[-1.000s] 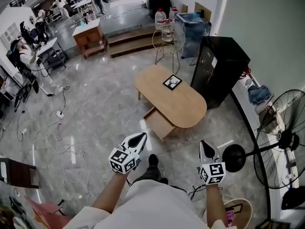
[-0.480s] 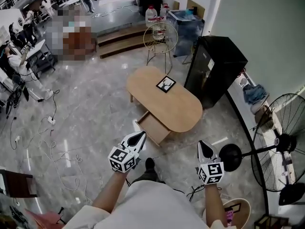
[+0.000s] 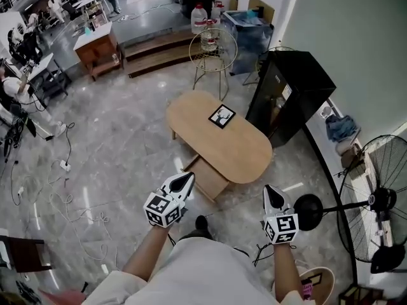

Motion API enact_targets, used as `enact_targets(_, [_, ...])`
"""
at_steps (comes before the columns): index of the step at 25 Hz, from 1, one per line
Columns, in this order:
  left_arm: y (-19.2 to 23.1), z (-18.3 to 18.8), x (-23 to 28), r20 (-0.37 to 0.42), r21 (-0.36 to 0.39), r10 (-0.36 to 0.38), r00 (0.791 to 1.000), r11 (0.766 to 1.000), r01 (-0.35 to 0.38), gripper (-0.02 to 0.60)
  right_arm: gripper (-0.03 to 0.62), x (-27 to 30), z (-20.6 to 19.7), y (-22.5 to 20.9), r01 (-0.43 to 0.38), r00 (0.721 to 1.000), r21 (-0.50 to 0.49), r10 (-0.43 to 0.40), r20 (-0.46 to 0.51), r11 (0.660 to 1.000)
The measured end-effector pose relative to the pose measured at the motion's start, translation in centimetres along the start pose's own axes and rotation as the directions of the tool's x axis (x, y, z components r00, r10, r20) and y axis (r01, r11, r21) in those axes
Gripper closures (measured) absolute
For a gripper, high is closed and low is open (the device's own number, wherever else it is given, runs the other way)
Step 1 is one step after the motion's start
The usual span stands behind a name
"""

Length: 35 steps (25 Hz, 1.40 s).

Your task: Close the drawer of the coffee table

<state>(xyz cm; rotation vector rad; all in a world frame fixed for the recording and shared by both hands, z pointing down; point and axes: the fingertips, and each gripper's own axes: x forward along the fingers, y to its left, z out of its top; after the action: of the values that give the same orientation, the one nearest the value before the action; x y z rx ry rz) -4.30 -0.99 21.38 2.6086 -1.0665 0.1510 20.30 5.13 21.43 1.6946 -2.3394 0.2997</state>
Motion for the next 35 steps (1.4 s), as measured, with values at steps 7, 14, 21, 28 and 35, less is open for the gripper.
enact_targets(7, [3.7, 0.6, 1.7, -0.005, -0.004, -0.014, 1.0, 1.0, 0.014, 0.575, 0.583, 3.7, 0.4, 0.5, 0.008, 1.0, -0.01, -0.008, -0.023, 1.0])
enact_targets(14, [6.3, 0.3, 2.8, -0.004, -0.026, 0.003, 1.0, 1.0, -0.003, 0.575, 0.583, 6.2, 0.5, 0.3, -0.001, 0.999, -0.042, -0.001, -0.05, 0.999])
enact_targets(21, [7.3, 0.2, 3.8, -0.005, -0.037, 0.049, 0.999, 0.998, -0.049, 0.575, 0.583, 8.4, 1.5, -0.8, -0.044, 0.998, -0.074, 0.04, -0.054, 0.996])
enact_targets(28, [7.0, -0.1, 5.6, -0.009, -0.052, 0.151, 0.989, 0.987, -0.151, 0.575, 0.583, 10.7, 1.2, -2.8, -0.153, 0.986, -0.116, 0.143, -0.085, 0.981])
enact_targets(35, [5.4, -0.3, 7.5, -0.013, -0.076, 0.236, 0.972, 0.969, -0.237, 0.575, 0.583, 12.6, 1.2, -6.4, -0.247, 0.966, -0.137, 0.233, -0.116, 0.959])
